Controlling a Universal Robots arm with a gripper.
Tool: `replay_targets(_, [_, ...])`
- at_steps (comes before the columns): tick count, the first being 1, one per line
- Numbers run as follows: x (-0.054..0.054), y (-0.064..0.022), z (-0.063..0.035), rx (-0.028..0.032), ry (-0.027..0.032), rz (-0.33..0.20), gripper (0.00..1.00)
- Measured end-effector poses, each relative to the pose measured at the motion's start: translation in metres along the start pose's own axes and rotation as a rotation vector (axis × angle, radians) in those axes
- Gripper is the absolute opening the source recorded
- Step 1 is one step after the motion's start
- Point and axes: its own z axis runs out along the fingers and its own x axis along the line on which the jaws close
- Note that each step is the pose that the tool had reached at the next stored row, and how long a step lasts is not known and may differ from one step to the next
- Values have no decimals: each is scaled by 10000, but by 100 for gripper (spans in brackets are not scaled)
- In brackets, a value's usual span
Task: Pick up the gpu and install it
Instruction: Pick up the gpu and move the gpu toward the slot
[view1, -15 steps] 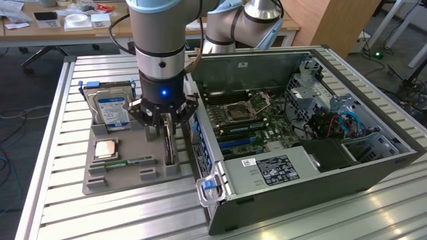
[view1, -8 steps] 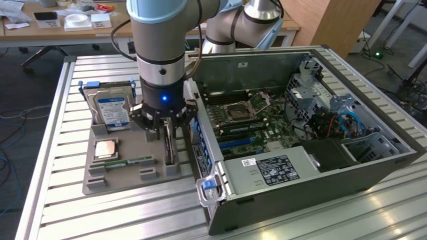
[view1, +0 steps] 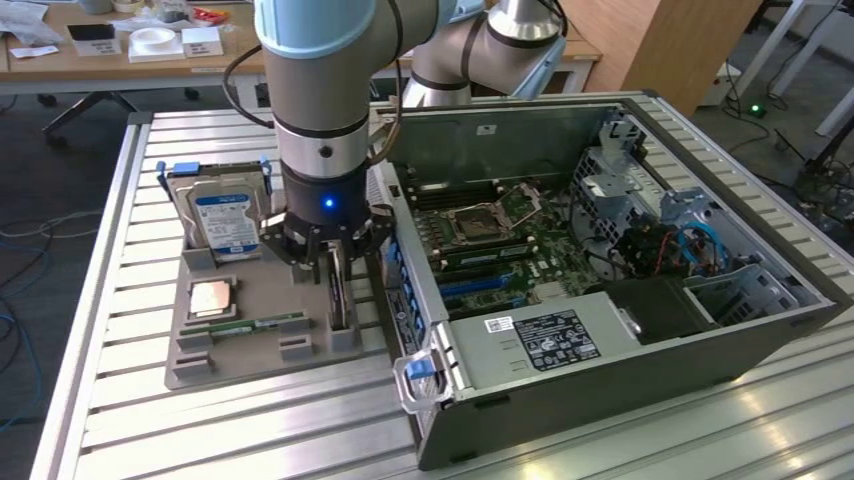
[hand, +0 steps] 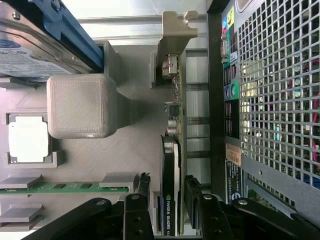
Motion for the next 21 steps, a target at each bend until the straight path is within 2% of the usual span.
replay_targets(15, [5,7,6,0,0,-2,42])
replay_targets(21, [6,4,83,-5,-66,-2,42])
